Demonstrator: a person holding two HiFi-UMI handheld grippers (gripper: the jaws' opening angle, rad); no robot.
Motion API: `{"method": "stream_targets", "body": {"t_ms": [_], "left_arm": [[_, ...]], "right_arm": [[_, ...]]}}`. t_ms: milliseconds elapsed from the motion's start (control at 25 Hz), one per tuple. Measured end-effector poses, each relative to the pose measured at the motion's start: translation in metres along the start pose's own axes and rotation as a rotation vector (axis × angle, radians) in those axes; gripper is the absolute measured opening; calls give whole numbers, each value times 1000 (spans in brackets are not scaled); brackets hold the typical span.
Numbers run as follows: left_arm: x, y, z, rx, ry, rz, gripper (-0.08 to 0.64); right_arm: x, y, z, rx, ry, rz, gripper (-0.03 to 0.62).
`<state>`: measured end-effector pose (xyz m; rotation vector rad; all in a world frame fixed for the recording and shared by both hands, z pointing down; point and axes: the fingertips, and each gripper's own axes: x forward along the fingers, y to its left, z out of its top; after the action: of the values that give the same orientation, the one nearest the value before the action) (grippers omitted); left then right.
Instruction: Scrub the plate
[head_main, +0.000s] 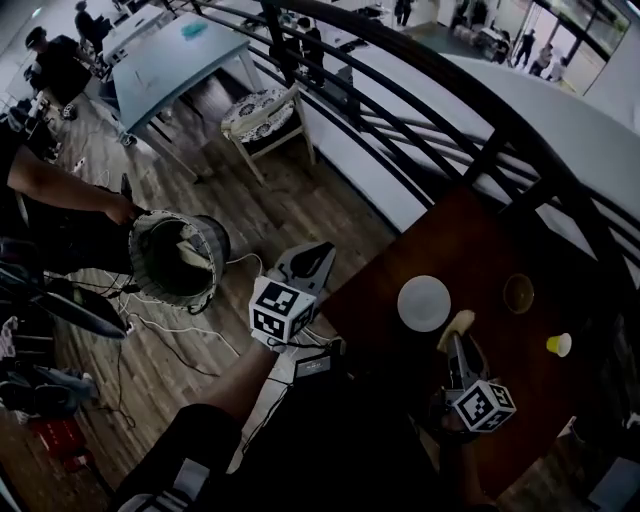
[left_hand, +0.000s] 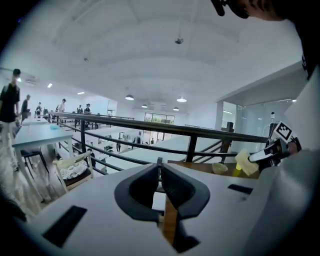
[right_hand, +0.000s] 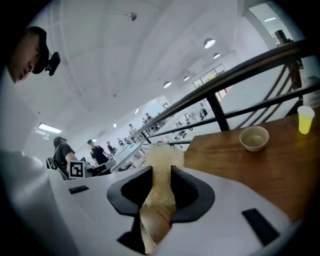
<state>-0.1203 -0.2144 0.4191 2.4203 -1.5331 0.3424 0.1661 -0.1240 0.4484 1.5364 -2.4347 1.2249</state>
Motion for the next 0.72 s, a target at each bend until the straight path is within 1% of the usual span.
{"method": "stream_targets", "body": {"t_ms": [40,160,240,360,440,560,640,720], "left_arm": [[1,-2,-2,1,-4,3,28],[10,-1,-21,-30,14,25,28],[11,-4,-37,-39,38,39,28],[14,-2,-61,-15,62,69,28],[22,14,-79,-7,85,94,28],[22,52,-99,-38,120,131,28],[11,82,-96,-71,108,155,28],[-6,99,-88,-103,85,169,28]], "right_arm": [[2,12,4,-25,-7,15,127],[12,38,7,-100,-17,56,127],[12,49,-3,-151,-2,67,127],[14,50,-22,-167,35,77,126],[23,48,-29,-173,53,85,127],[40,53,-38,-191,83,88,127],[56,62,-39,-195,93,87,127],[65,65,-39,-195,89,85,127]]}}
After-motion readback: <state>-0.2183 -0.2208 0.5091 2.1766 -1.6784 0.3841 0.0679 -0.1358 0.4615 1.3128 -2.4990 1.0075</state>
